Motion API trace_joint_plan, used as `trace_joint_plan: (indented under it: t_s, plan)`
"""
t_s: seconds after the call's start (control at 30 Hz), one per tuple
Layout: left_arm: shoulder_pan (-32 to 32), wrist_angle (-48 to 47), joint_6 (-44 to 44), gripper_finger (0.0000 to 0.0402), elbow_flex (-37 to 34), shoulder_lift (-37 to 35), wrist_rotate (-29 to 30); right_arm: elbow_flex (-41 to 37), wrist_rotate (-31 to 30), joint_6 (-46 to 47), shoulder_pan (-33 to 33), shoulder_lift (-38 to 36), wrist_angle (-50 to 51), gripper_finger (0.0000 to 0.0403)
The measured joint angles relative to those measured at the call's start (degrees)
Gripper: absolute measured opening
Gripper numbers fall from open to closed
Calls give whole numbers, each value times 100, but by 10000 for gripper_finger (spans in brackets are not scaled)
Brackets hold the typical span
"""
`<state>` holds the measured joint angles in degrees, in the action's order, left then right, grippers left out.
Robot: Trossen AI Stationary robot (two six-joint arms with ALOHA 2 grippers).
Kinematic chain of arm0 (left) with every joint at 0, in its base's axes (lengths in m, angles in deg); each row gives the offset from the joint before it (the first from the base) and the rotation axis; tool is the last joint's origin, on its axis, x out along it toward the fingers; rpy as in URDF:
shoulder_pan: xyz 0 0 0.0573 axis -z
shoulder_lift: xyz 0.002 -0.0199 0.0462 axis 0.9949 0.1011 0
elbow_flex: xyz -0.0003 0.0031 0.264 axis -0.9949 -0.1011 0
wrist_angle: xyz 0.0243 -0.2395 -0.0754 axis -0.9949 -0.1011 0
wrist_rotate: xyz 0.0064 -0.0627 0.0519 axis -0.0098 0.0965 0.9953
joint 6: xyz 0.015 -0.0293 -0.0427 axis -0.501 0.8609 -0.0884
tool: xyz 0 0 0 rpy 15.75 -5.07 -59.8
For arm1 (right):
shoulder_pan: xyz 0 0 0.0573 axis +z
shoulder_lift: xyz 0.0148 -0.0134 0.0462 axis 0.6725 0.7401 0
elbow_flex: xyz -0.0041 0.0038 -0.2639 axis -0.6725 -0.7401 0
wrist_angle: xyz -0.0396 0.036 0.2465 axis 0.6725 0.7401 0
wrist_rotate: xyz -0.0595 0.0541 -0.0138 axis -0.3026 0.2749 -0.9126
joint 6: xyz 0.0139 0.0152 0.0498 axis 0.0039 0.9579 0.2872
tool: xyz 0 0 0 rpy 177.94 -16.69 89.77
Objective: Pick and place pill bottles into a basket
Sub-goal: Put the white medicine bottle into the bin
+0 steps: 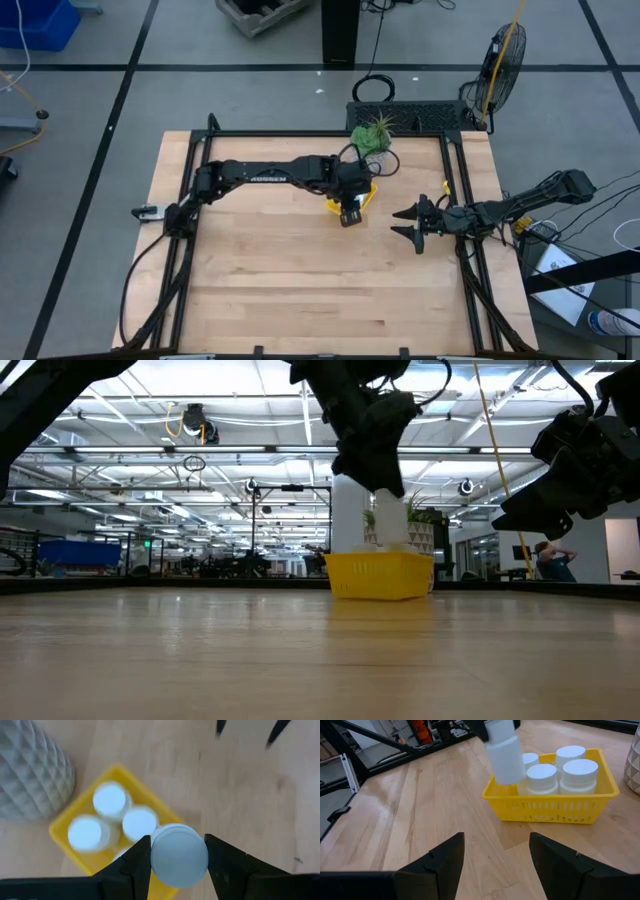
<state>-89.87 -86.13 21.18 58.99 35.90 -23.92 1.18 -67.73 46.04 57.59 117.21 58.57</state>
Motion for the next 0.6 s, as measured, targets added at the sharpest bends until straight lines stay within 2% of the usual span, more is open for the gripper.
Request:
trace_joint_plan:
  t_s: [0.6]
  plan:
    - [-2,-118,24,166,-135,189,266,-1,0,0,1,-2,7,215]
